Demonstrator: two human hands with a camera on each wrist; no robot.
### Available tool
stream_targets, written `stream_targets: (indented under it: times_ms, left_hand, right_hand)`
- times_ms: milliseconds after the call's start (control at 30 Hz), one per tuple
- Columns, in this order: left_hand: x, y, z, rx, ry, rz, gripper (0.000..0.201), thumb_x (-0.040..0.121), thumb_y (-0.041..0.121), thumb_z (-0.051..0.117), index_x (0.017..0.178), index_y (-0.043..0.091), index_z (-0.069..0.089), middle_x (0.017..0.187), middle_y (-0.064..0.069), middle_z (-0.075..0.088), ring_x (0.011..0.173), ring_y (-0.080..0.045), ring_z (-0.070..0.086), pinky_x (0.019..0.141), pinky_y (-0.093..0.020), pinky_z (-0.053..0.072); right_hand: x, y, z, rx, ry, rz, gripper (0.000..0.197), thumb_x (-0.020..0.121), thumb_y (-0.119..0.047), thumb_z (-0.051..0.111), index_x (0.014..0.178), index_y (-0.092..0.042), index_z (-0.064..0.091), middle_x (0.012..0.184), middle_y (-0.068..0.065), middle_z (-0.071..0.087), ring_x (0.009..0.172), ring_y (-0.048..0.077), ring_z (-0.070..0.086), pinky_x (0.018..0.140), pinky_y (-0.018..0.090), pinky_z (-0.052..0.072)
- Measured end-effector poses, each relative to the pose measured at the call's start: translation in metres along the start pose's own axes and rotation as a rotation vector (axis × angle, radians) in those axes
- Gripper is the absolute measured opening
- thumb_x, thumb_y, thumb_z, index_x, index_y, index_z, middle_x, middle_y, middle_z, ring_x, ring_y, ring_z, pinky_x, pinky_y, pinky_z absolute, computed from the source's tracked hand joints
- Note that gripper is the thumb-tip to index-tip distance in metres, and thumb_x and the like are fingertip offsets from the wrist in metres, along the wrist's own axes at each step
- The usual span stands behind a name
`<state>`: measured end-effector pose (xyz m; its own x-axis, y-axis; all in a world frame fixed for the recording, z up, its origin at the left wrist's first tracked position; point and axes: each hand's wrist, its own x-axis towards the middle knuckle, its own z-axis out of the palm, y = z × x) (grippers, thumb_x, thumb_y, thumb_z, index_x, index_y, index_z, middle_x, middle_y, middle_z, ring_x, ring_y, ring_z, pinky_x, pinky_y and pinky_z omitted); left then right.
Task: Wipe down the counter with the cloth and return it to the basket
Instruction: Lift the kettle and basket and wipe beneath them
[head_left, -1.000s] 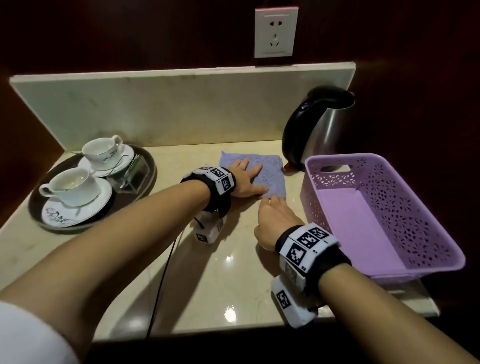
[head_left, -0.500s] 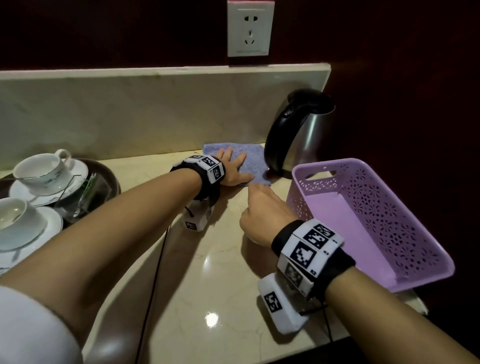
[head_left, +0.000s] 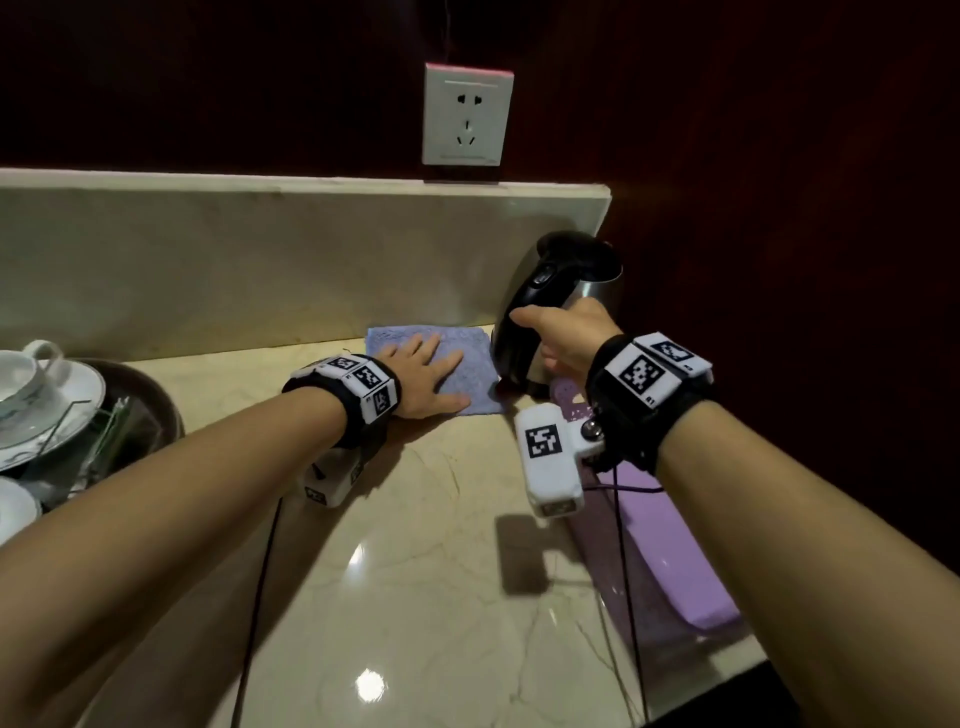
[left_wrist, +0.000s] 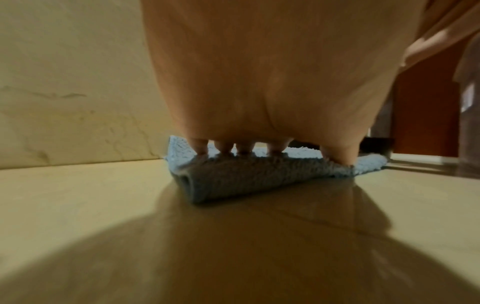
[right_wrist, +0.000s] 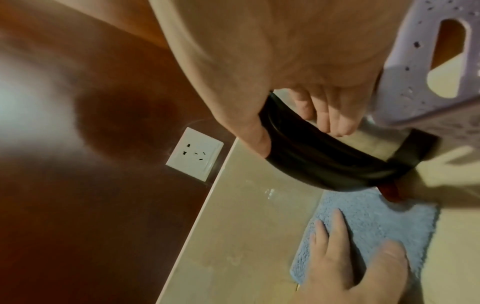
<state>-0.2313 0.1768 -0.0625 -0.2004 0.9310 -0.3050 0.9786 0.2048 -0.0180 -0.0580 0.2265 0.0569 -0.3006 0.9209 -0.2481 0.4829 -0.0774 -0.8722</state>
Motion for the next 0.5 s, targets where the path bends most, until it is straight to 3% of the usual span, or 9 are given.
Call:
stream_targets:
  times_ms: [100,200,300,367,433,500]
  left_hand:
    - [0.003,-0.002,0.004,-0.014,-0.040,-0.009,0.084,0.090,0.075,0.022,0.155,0.032,-0.007,0.163,-0.009,-0.013,0.150,-0.030,-0.008,0.120,-0.049,0.003]
    - [0.001,-0.002,0.005,-0.010,-0.049,-0.013,0.084,0.089,0.075,0.019,0.155,0.032,-0.009,0.163,-0.009,-0.014,0.150,-0.030,-0.010,0.120,-0.050,0.002]
    - [0.000,-0.002,0.005,-0.011,-0.049,-0.012,0.083,0.090,0.075,0.018,0.155,0.031,-0.009,0.163,-0.009,-0.014,0.150,-0.031,-0.010,0.120,-0.051,0.002]
    - [-0.002,-0.002,0.006,-0.024,-0.047,-0.006,0.081,0.091,0.073,0.019,0.155,0.031,-0.009,0.163,-0.009,-0.015,0.150,-0.030,-0.011,0.120,-0.051,0.001]
    - [-0.003,-0.002,0.006,-0.044,-0.047,-0.001,0.079,0.092,0.071,0.019,0.155,0.032,-0.009,0.163,-0.009,-0.015,0.150,-0.030,-0.013,0.120,-0.052,-0.001]
    - [-0.004,-0.003,0.007,-0.057,-0.045,0.006,0.079,0.092,0.072,0.019,0.155,0.033,-0.009,0.163,-0.009,-0.015,0.150,-0.030,-0.013,0.120,-0.052,-0.001]
  right_hand:
    - [0.008,0.005,0.007,0.033,0.006,0.060,0.043,0.078,-0.032,0.074,0.111,-0.007,0.063,0.098,0.008,0.067,0.081,0.021,0.065,0.065,0.030,0.051]
    - [0.011,0.002,0.015,0.105,-0.002,0.105,0.028,0.080,-0.036,0.072,0.091,-0.014,0.059,0.075,0.004,0.062,0.063,0.018,0.059,0.056,0.028,0.047]
    - [0.015,-0.001,0.024,0.206,-0.014,0.142,0.037,0.073,-0.044,0.070,0.092,-0.014,0.059,0.072,0.003,0.058,0.058,0.018,0.050,0.054,0.030,0.043]
    - [0.017,-0.002,0.031,0.378,-0.007,0.149,0.043,0.074,-0.045,0.070,0.100,-0.012,0.060,0.078,0.003,0.064,0.068,0.020,0.057,0.070,0.036,0.052]
    - [0.019,-0.002,0.035,0.534,0.008,0.143,0.035,0.084,-0.039,0.067,0.097,-0.007,0.059,0.068,0.000,0.070,0.081,0.022,0.065,0.087,0.040,0.053]
    - [0.019,-0.004,0.039,0.587,0.035,0.102,0.025,0.092,-0.031,0.063,0.088,-0.007,0.059,0.056,-0.002,0.067,0.077,0.020,0.065,0.088,0.039,0.052]
